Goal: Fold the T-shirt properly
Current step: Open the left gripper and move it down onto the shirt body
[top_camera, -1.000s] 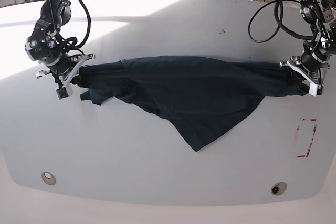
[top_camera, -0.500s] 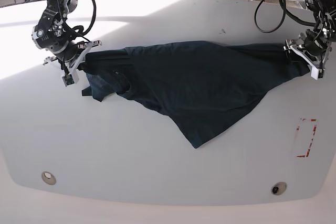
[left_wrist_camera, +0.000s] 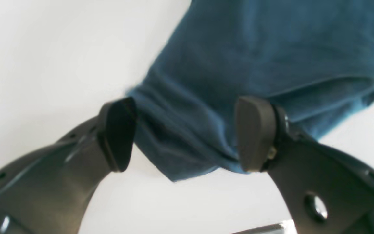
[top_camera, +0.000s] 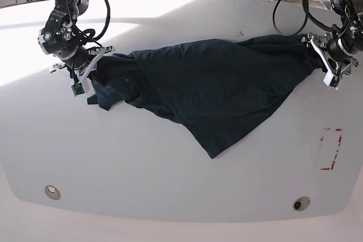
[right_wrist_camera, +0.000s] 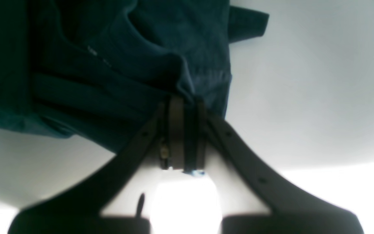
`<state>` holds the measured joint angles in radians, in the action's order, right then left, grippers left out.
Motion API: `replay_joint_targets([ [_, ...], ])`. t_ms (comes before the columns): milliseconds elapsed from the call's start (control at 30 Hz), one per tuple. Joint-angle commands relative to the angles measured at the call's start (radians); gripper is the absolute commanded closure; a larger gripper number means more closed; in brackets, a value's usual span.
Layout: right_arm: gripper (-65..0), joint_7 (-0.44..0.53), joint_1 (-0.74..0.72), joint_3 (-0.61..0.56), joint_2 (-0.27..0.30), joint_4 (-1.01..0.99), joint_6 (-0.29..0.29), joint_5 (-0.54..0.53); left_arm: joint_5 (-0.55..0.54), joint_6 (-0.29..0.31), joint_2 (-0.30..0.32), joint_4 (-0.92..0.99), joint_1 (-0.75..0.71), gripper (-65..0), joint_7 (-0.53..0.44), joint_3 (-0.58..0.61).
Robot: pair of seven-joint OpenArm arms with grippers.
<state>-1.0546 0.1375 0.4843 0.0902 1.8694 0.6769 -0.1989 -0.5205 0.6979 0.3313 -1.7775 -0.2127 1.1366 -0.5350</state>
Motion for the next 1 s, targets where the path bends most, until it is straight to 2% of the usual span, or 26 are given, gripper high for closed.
replay_joint_targets([
  [0, 0.0, 0.021, -0.019, 0.006, 0.0, 0.023, -0.007, -0.009, -0.008, 0.0, 0.012, -0.084, 0.016, -44.0, 0.049, -0.006],
  [133, 0.0, 0.021, -0.031, 0.004, -0.011, 0.026, -0.007, -0.009, -0.008, 0.0, 0.013, -0.144, 0.08, -44.0, 0.089, -0.04],
  [367, 0.0, 0.021, -0.037, 0.004, -0.014, 0.025, -0.007, -0.009, 0.0, 0.0, 0.033, -0.135, 0.244, -44.0, 0.151, -0.095],
  [633, 0.0, 0.021, -0.037, 0.004, -0.014, 0.026, -0.007, -0.009, 0.001, 0.0, -0.011, 0.009, 0.422, -44.0, 0.147, -0.037],
  [733, 0.0, 0.021, -0.037, 0.004, -0.014, 0.026, -0.007, -0.009, 0.001, -0.005, -0.034, 0.113, 0.497, -44.0, 0.112, 0.006],
  [967, 0.0, 0.021, -0.034, 0.006, -0.014, 0.026, -0.007, -0.009, 0.001, -0.086, -0.051, 0.364, 0.588, -44.0, -0.082, 0.146],
])
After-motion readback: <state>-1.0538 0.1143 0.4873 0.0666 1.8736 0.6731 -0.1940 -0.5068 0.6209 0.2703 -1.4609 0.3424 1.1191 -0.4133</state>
